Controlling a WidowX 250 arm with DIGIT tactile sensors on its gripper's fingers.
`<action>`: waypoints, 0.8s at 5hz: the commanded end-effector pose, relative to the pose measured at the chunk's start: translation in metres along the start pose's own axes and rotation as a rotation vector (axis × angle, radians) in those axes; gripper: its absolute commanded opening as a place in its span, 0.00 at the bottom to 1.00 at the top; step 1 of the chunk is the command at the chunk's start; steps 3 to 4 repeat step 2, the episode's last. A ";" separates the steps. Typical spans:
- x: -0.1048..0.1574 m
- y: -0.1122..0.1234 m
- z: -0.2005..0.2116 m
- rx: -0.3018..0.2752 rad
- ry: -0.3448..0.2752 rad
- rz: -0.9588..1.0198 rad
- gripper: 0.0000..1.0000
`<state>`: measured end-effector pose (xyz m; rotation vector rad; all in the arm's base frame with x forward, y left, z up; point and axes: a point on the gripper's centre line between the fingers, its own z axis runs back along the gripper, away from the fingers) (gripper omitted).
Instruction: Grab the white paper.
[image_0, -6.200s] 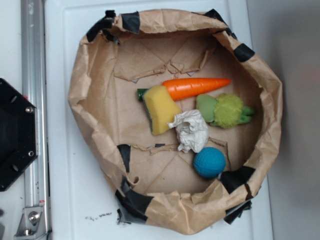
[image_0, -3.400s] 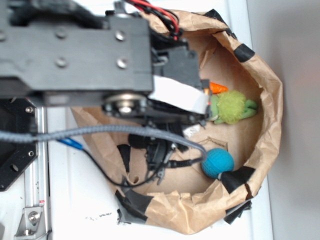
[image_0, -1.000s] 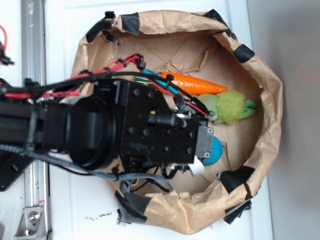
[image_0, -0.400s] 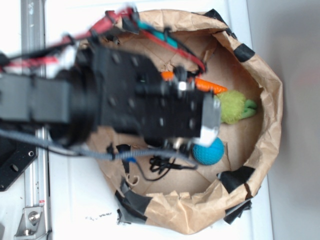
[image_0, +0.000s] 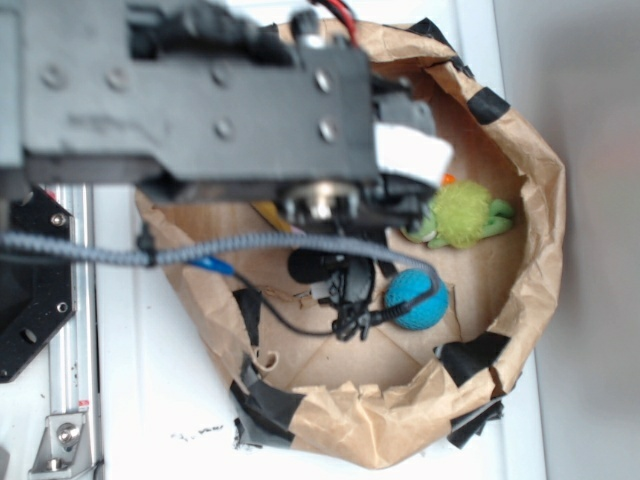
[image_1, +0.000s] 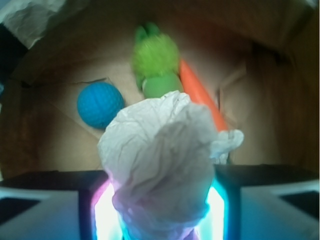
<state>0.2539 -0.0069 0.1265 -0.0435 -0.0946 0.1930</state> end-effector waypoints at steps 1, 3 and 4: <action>0.002 -0.002 0.017 0.033 -0.053 0.056 0.00; -0.001 -0.004 0.016 0.034 -0.050 0.053 0.00; -0.001 -0.004 0.016 0.034 -0.050 0.053 0.00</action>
